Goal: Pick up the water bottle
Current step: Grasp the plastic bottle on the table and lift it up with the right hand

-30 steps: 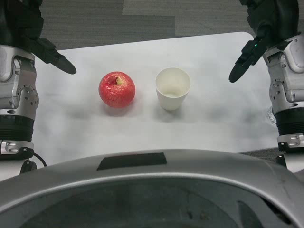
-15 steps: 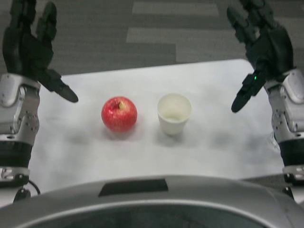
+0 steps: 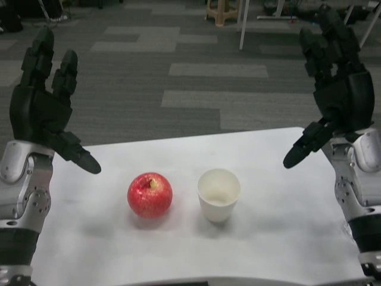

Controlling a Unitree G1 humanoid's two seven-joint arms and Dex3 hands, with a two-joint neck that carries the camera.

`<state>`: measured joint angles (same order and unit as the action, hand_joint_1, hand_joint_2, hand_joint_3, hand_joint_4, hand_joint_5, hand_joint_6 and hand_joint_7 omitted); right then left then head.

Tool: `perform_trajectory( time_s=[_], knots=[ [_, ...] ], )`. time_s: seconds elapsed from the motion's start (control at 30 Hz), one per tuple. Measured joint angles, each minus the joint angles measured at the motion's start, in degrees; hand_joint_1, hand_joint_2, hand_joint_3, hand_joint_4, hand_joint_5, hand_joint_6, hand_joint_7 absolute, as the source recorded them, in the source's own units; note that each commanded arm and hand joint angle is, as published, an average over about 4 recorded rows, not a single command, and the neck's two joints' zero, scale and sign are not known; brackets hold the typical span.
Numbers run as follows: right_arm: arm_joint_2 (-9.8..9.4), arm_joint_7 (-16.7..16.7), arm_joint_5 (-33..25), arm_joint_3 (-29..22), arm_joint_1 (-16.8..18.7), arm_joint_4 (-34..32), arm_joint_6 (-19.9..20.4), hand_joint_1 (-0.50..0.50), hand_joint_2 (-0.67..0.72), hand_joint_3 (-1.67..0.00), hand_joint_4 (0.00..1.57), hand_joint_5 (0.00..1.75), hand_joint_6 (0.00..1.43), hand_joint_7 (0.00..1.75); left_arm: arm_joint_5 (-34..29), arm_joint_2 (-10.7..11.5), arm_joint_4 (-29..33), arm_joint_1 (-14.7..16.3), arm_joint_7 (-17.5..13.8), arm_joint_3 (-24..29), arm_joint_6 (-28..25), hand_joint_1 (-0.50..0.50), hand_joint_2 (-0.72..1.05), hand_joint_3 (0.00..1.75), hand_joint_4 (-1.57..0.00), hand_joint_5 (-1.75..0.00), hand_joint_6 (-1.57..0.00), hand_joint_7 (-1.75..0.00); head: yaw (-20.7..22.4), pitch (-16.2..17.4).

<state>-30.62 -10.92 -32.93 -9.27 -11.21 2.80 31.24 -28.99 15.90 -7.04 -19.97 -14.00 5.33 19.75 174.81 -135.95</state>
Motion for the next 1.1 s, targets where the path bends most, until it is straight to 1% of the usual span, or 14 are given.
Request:
perform_trajectory(
  time_s=[0.07, 0.17, 0.4, 0.63, 0.73, 0.93, 1.03, 1.1],
  knots=[
    [0.00, 0.1, 0.0, 0.3, -0.3, 0.2, 0.0, -0.46, 0.60, 0.00, 0.00, 0.00, 0.00, 0.14, 0.0, 0.0, 0.1, -0.4, 0.0, 0.2, 0.1, -0.50, -0.72, 0.09, 0.00, 0.00, 0.00, 0.00, 0.0, -1.6],
    [-0.01, 0.2, 0.0, 0.6, -0.6, 0.4, 0.1, -0.46, 0.60, 0.00, 0.00, 0.00, 0.00, 0.14, 0.0, 0.0, 0.2, -0.7, 0.0, 0.5, 0.1, -0.50, -0.72, 0.09, 0.00, 0.00, 0.00, -0.05, -0.1, -3.9],
    [-0.01, 0.2, 0.0, 0.9, -1.1, 0.4, 0.2, -0.46, 0.60, 0.00, 0.00, 0.00, 0.00, 0.14, 0.0, 0.0, 0.2, -0.8, 0.0, 0.7, 0.1, -0.50, -0.72, 0.09, 0.00, 0.00, 0.00, -0.05, 0.3, -7.0],
    [-0.01, 0.2, 0.0, 0.9, -1.4, 0.0, 0.7, -0.46, 0.60, 0.00, 0.00, 0.00, 0.00, 0.14, 0.0, 0.1, 0.6, -0.8, 0.0, 0.9, 0.1, -0.50, -0.72, 0.09, 0.00, 0.00, 0.00, -0.03, 0.8, -7.9],
    [-0.01, 0.3, 0.0, 1.1, -1.4, -0.4, 0.9, -0.46, 0.60, 0.00, 0.00, 0.00, 0.00, 0.14, -0.1, 0.1, 1.3, -0.8, 0.0, 1.0, 0.1, -0.50, -0.72, 0.09, 0.00, 0.00, 0.00, -0.07, 1.1, -8.1],
    [-0.12, 0.3, -0.2, 1.2, -1.4, -0.7, 1.6, -0.46, 0.60, 0.00, 0.00, 0.00, 0.00, 0.14, -0.1, 0.1, 3.1, -0.6, 0.0, 1.7, 0.4, -0.50, -0.72, 0.09, 0.00, 0.00, 0.00, 0.00, 1.6, -8.1],
    [-0.15, 0.4, -0.2, 1.4, -1.4, -0.9, 1.8, -0.46, 0.60, 0.00, 0.00, 0.00, 0.00, 0.14, -0.2, 0.1, 3.5, -0.2, 0.1, 2.0, 0.4, -0.50, -0.72, 0.09, 0.00, 0.00, 0.00, 0.00, 1.6, -8.1],
    [-0.15, 0.4, -0.3, 1.5, -1.4, -1.1, 1.9, -0.46, 0.60, 0.00, 0.00, 0.00, 0.00, 0.14, -0.2, 0.1, 3.8, -0.1, 0.1, 2.2, 0.4, -0.50, -0.72, 0.09, 0.00, 0.00, 0.00, -0.03, 1.6, -8.0]
  ],
)
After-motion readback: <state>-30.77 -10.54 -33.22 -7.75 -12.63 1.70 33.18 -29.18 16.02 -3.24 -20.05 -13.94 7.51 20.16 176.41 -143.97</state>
